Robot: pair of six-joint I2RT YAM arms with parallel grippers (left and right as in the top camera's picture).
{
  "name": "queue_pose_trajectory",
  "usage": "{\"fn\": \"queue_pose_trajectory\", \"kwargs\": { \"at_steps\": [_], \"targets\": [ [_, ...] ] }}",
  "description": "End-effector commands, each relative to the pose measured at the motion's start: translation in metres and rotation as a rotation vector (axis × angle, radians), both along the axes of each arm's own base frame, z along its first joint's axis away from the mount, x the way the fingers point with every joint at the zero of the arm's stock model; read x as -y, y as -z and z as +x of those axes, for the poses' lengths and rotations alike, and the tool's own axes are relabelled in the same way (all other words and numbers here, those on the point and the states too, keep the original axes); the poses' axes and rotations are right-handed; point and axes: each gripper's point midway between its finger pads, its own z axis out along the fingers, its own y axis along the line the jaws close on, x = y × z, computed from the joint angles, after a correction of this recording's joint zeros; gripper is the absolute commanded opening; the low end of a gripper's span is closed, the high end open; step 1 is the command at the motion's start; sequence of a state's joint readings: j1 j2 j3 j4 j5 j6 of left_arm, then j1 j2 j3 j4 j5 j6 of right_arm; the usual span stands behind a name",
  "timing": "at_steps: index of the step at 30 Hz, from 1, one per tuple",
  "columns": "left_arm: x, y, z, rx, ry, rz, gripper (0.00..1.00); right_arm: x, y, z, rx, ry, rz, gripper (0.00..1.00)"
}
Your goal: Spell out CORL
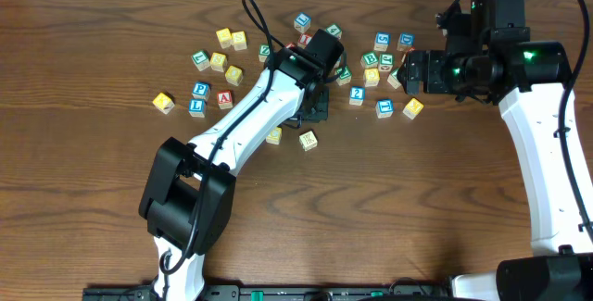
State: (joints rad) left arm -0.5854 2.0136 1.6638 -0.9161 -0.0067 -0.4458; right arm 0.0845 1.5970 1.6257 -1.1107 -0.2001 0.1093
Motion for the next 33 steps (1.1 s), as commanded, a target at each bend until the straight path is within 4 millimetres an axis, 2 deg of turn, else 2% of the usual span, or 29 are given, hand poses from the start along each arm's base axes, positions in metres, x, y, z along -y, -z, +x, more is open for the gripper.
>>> {"fn": "queue_pose_trajectory", "kwargs": {
  "at_steps": [1,3,5,7,9,11,14,15,16,20,22,25,26,27,29,31,33],
  "targets": [
    [0.002,0.005,-0.006,-0.014,0.001,0.018,0.29,-0.001,0.003,-0.001,-0.005,-0.015,-0.016,0.99],
    [0.001,0.006,-0.010,-0.028,0.004,0.028,0.29,-0.001,0.003,-0.001,-0.005,-0.015,-0.016,0.99],
    [-0.005,0.003,-0.006,-0.024,0.003,0.029,0.29,-0.003,0.004,-0.001,-0.008,-0.015,-0.007,0.97],
    [-0.015,-0.003,0.002,-0.011,-0.018,0.021,0.29,-0.008,0.005,-0.001,-0.017,-0.021,0.020,0.86],
    [-0.037,-0.025,0.018,0.027,-0.065,0.002,0.28,-0.018,0.008,-0.001,-0.031,-0.048,0.065,0.75],
    [-0.061,-0.052,0.030,0.086,-0.104,-0.021,0.28,-0.032,0.015,0.002,-0.047,-0.082,0.086,0.71],
    [-0.098,-0.086,0.040,0.162,-0.153,-0.040,0.28,-0.058,0.031,0.008,-0.076,-0.116,0.105,0.68],
    [-0.105,-0.091,0.042,0.174,-0.167,-0.043,0.28,-0.066,0.034,0.009,-0.080,-0.125,0.110,0.66],
    [-0.124,-0.100,0.046,0.195,-0.214,-0.048,0.28,-0.087,0.042,0.011,-0.090,-0.165,0.126,0.64],
    [-0.162,-0.099,0.057,0.205,-0.305,-0.042,0.28,-0.138,0.063,0.009,-0.110,-0.250,0.141,0.64],
    [-0.180,-0.097,0.062,0.207,-0.347,-0.037,0.28,-0.166,0.079,0.003,-0.130,-0.299,0.131,0.70],
    [-0.199,-0.096,0.066,0.212,-0.389,-0.033,0.28,-0.181,0.100,-0.005,-0.160,-0.314,0.067,0.70],
    [-0.207,-0.096,0.067,0.213,-0.407,-0.031,0.29,-0.186,0.108,-0.008,-0.170,-0.320,0.039,0.61],
    [-0.210,-0.095,0.067,0.212,-0.415,-0.030,0.29,-0.191,0.115,-0.011,-0.181,-0.332,0.027,0.44],
    [-0.213,-0.095,0.067,0.213,-0.422,-0.030,0.29,-0.195,0.122,-0.013,-0.196,-0.343,0.020,0.27],
    [-0.214,-0.095,0.067,0.213,-0.424,-0.029,0.29,-0.199,0.138,-0.018,-0.235,-0.353,0.005,0.23],
    [-0.214,-0.095,0.067,0.211,-0.424,-0.029,0.29,-0.200,0.152,-0.023,-0.274,-0.355,-0.009,0.11]
  ]
}}
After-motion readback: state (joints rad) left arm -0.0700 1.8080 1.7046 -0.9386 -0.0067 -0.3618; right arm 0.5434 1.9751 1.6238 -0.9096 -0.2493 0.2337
